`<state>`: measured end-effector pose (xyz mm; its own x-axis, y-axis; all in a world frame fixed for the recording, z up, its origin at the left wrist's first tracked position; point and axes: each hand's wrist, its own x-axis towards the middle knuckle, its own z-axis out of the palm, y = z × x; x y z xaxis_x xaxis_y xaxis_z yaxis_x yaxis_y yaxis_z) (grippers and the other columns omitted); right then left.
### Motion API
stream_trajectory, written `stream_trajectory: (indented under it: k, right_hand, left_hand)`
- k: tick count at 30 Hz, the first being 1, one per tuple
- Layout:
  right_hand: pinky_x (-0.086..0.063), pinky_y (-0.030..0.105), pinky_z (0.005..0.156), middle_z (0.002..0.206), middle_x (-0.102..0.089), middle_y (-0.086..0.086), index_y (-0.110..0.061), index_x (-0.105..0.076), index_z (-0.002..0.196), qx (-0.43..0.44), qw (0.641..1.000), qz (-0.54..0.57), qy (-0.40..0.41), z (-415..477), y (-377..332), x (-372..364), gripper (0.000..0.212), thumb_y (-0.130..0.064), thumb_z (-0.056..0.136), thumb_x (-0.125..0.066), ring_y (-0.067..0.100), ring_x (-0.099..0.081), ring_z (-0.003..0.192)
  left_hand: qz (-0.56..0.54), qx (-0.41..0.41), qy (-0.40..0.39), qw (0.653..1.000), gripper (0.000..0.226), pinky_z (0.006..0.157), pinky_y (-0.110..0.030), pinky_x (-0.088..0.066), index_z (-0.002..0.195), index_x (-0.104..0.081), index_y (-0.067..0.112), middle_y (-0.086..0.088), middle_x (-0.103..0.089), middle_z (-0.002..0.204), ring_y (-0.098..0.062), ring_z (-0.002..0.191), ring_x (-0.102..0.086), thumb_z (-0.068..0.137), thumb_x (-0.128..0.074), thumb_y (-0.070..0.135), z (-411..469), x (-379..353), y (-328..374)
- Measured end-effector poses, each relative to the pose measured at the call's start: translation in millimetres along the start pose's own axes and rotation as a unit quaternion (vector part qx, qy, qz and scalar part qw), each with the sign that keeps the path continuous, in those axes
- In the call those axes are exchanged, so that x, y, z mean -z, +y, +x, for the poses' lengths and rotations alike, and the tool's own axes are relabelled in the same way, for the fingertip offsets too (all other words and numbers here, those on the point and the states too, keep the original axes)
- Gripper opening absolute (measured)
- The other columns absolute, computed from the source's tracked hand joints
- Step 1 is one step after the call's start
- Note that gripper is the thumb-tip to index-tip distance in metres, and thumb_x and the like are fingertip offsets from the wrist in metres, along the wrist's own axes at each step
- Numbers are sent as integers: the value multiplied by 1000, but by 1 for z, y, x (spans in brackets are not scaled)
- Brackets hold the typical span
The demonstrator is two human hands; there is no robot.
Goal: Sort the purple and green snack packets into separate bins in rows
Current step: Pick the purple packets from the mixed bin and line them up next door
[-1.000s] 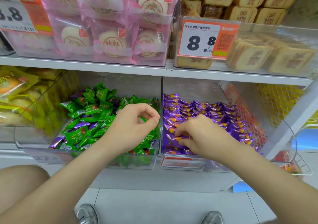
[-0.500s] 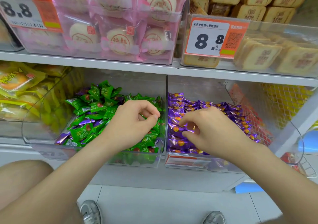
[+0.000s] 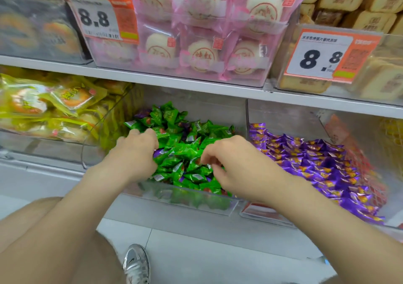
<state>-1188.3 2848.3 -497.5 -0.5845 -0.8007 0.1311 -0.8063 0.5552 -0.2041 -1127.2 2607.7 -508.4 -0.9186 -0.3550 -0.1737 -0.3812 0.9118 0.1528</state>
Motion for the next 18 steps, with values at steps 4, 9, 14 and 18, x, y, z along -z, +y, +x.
stream_trajectory:
  k: [4, 9, 14, 18]
  right_hand:
    - [-54, 42, 92, 112, -70, -1, -28, -67, 124, 5, 1000, 11, -16, 29, -9, -17, 28, -28, 97, -65, 23, -63, 110]
    - [-41, 41, 113, 142, -56, 1, -25, -50, 148, 65, 995, 69, -44, 66, -35, -38, 48, -39, 104, -59, 21, -48, 133]
    - [-42, 50, 102, 121, -70, 6, -24, -58, 136, 18, 995, -16, -99, 94, -40, -54, 32, -35, 108, -45, 32, -59, 122]
    - [-37, 47, 104, 125, -69, -6, -38, -64, 136, 27, 987, -44, -154, 103, -40, -46, 41, -25, 97, -61, 23, -54, 124]
  left_hand:
    - [39, 39, -46, 997, 47, 97, -45, -53, 130, -50, 15, -14, -50, 128, -38, 119, -57, 87, -70, 16, 7, 9, -21]
    - [46, 41, -128, 990, 52, 82, -36, -55, 133, -52, 11, -12, -64, 129, -30, 108, -66, 89, -75, 22, 18, 20, -30]
    - [-28, 9, -135, 990, 62, 93, -39, -56, 147, -49, 15, -11, -62, 136, -28, 113, -66, 94, -73, 35, 42, 15, -41]
    - [-23, -40, -109, 993, 71, 85, -34, -53, 148, -53, 26, -5, -57, 142, -25, 114, -63, 85, -85, 37, 49, 4, -45]
